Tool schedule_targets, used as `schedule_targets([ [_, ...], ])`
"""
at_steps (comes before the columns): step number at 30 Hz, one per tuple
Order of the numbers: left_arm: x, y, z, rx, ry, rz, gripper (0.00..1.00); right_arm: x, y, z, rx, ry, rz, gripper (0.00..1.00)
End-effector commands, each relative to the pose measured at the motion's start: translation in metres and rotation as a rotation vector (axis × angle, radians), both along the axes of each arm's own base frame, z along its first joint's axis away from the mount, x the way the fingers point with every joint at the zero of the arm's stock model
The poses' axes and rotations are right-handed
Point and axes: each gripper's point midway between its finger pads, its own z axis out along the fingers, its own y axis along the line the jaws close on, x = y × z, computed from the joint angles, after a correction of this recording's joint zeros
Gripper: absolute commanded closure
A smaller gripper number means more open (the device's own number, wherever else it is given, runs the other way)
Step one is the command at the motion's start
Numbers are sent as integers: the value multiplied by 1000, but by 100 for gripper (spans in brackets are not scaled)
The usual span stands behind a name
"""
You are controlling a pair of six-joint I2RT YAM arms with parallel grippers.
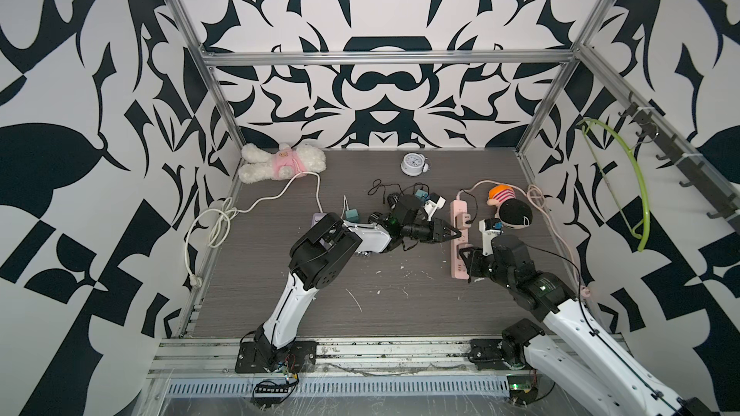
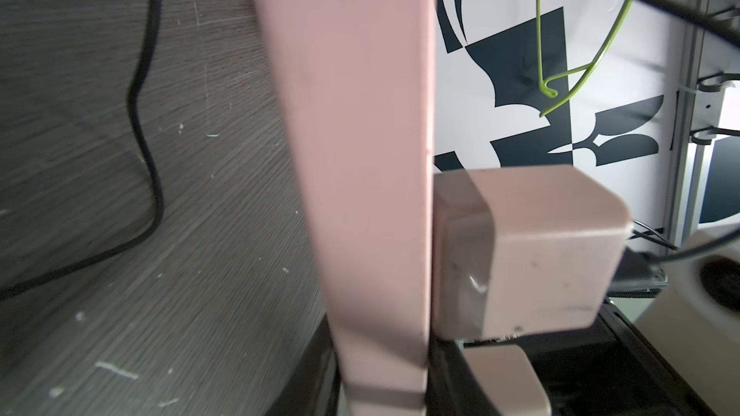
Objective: Unplug the electric shaver
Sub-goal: Remove the plug from the socket, then place the socket at the center of the board.
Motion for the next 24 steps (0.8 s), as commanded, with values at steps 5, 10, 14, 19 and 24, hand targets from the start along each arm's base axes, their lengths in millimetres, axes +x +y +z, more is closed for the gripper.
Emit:
schedule_targets([
  [5,42,39,-81,203,49,159,100,5,-2,42,5,-126,5,100],
  [10,43,35,-77,186,60,148,100,2,-3,40,10,-119,1,100],
  [14,40,20,-63,138,70,111,100,2,-8,41,-5,-121,-18,100],
  [19,23,-5,-45,150,38,30,100,3,-10,47,-20,-115,-32,100],
  [24,14,-16,-36,164,23,-8,100,4,-9,44,-26,-95,-29,100],
])
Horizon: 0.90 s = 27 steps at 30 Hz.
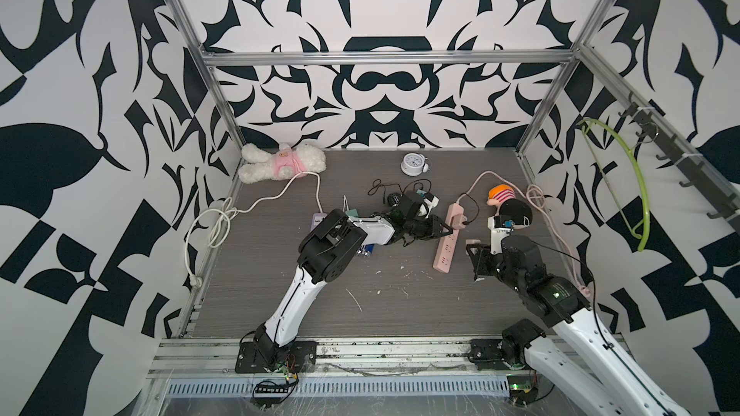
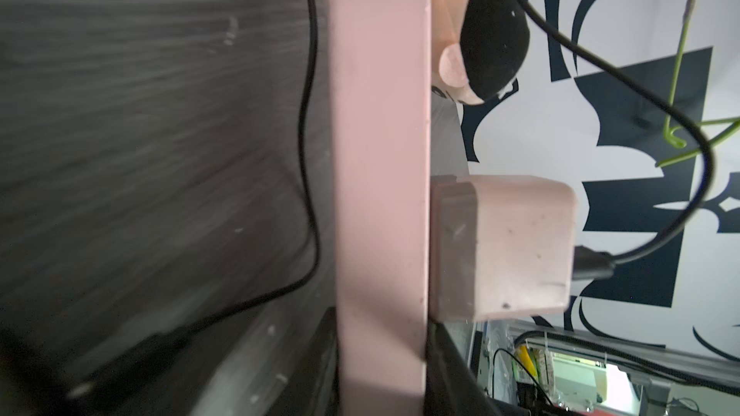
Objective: Unplug the electric shaver
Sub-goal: Place the socket at the center of the board.
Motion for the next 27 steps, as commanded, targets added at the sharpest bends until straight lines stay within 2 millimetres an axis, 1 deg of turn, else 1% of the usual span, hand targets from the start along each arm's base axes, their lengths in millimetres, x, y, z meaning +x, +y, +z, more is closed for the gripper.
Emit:
schedule_targets([
  [1,-7,-7,2,9,-17,-48,100,6,0,18,-2,-39,-8,100],
  [3,-7,-7,-2,15,-5,-45,98,5,1,14,-4,-24,-3,100],
  [7,-7,-8,-8,16,24,-38,87,3,1,10,-17,8,2,100],
  [9,-7,-8,-13,20,38,-33,83,2,1,9,-19,19,5,100],
  [12,-8,-5,-21,30,62,-25,72,-1,1,5,-19,36,10,100],
  [17,-10,-1,-32,41,90,-14,62,-4,2,-1,-26,74,17,100],
  [19,-9,0,-36,45,102,-11,57,-5,2,-3,-31,89,18,100],
  [21,-9,1,-40,52,118,-7,43,-6,3,-4,-27,101,25,100],
  [24,-8,4,-41,61,116,2,34,-7,7,-4,-12,107,43,100],
  [26,-6,7,-38,69,103,14,25,-8,11,-4,2,108,60,100],
  [27,-4,11,-36,78,93,20,14,-7,15,-3,17,104,76,100],
])
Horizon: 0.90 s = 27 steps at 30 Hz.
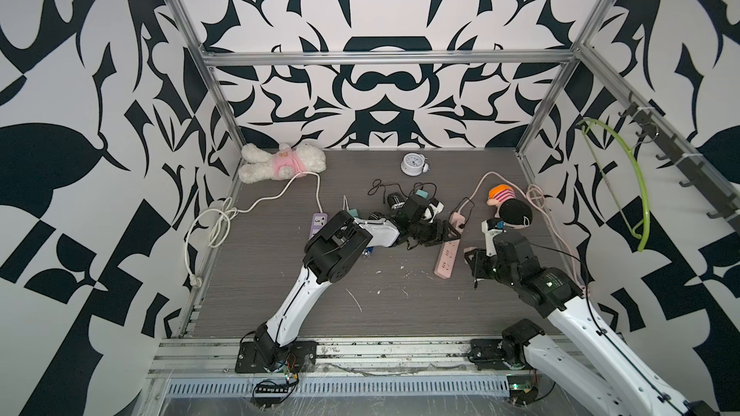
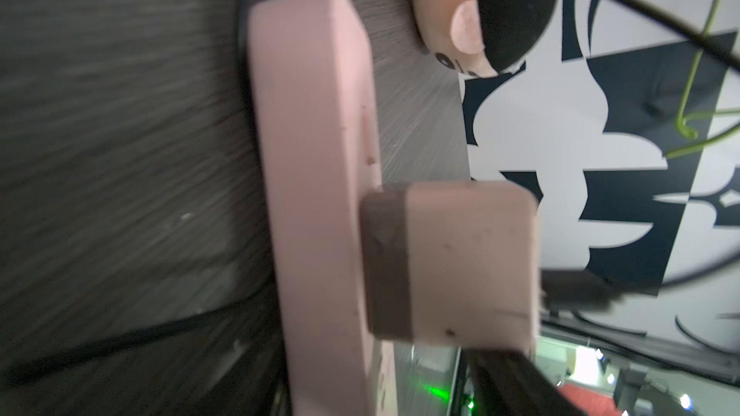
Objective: Unplug the electric shaver
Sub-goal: Place the socket at the center of the board, then place the plug at the center of the board.
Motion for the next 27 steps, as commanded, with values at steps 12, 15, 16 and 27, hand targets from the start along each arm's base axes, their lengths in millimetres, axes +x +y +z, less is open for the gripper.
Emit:
schedule_targets([
  [12,35,108,70,380,-330,175,1,22,66,29,238,-59,206,100],
  [15,41,145,86,395,-342,245,1,32,79,27,239,-61,233,100],
  [16,42,159,90,401,-344,271,1,35,85,25,238,-57,242,100],
  [27,29,238,116,446,-440,397,1,69,155,-8,249,8,362,100],
])
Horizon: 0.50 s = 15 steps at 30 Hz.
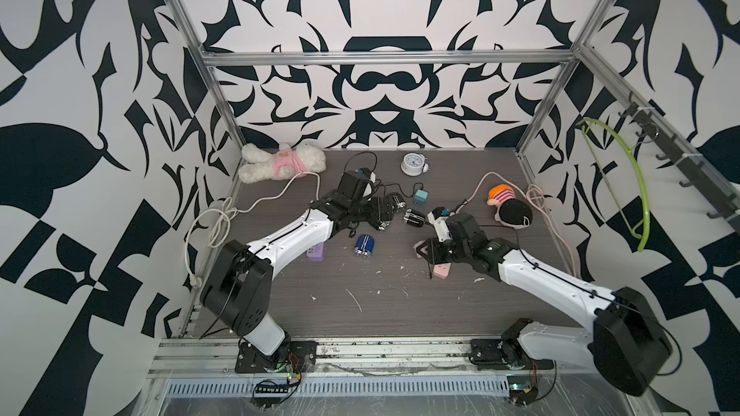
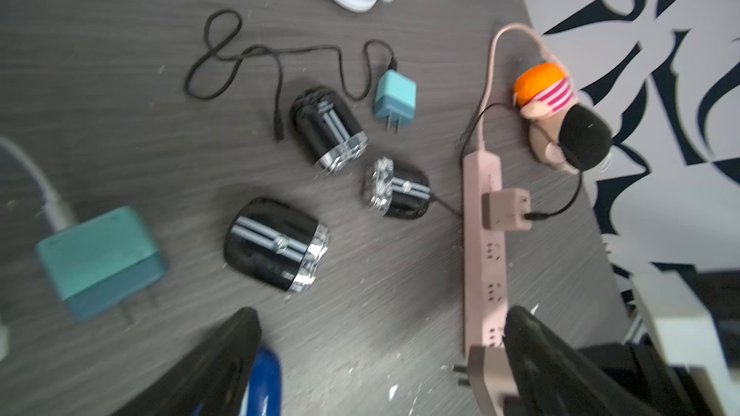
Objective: Unplug the electric shaver
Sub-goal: Place the plug at the center of the board.
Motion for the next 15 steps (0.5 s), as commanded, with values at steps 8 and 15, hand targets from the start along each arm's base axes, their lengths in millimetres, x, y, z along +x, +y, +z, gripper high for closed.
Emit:
schedule_targets([
  [8,-16,27,8,30,-60,34,1,37,62,7,121,-42,68,100],
  [15,-20,34,4,31,-63,52,1,42,71,-13,97,-4,67,100],
])
